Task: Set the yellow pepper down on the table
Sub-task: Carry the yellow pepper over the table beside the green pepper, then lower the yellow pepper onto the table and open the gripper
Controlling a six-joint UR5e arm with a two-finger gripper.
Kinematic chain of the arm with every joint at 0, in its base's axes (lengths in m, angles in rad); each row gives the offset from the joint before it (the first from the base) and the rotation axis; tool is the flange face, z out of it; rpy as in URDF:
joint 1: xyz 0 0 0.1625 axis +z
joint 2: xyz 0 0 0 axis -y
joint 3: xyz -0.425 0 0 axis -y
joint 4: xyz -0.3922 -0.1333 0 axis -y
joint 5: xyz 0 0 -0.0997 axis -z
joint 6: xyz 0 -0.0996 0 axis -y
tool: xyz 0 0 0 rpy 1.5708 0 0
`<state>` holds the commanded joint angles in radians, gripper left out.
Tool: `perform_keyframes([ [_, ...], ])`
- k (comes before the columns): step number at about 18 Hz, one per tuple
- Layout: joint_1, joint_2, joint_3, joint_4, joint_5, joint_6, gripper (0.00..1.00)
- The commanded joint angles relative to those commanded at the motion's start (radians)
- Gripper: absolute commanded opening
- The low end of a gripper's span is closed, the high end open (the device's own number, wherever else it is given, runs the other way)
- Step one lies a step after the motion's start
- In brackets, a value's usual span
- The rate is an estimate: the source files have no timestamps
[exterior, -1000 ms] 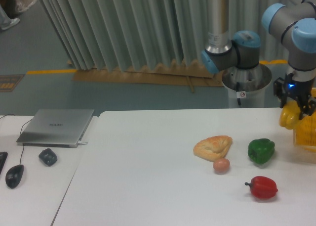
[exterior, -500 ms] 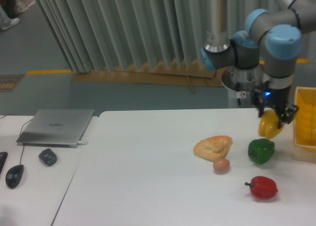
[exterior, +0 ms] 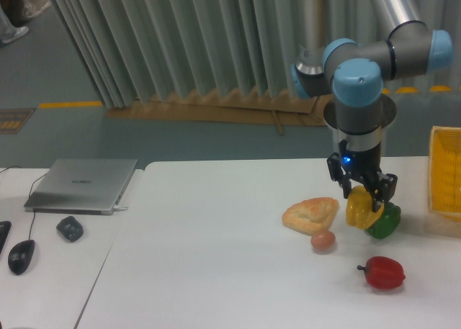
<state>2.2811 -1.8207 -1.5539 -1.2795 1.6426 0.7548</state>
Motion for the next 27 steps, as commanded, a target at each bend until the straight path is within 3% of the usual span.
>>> perform_keyframes([
  [2, -0.008, -0.012, -0.002, 0.026, 0.019, -0.003, 0.43],
  [7, -0.06, -0.052, -0.029, 0.026, 0.083, -0.005, 0.44],
  [21, -0.063, -0.075, -0.052, 0.031, 0.085, -0.014, 0.46],
  [22, -0.069, -0.077, -0.052, 0.029, 0.085, -0.028, 0.5],
  [24, -0.072, -0.077, -0.048, 0.032, 0.085, -0.028, 1.0],
  [27, -0.074, -0.078, -0.055, 0.032, 0.106, -0.026, 1.0],
])
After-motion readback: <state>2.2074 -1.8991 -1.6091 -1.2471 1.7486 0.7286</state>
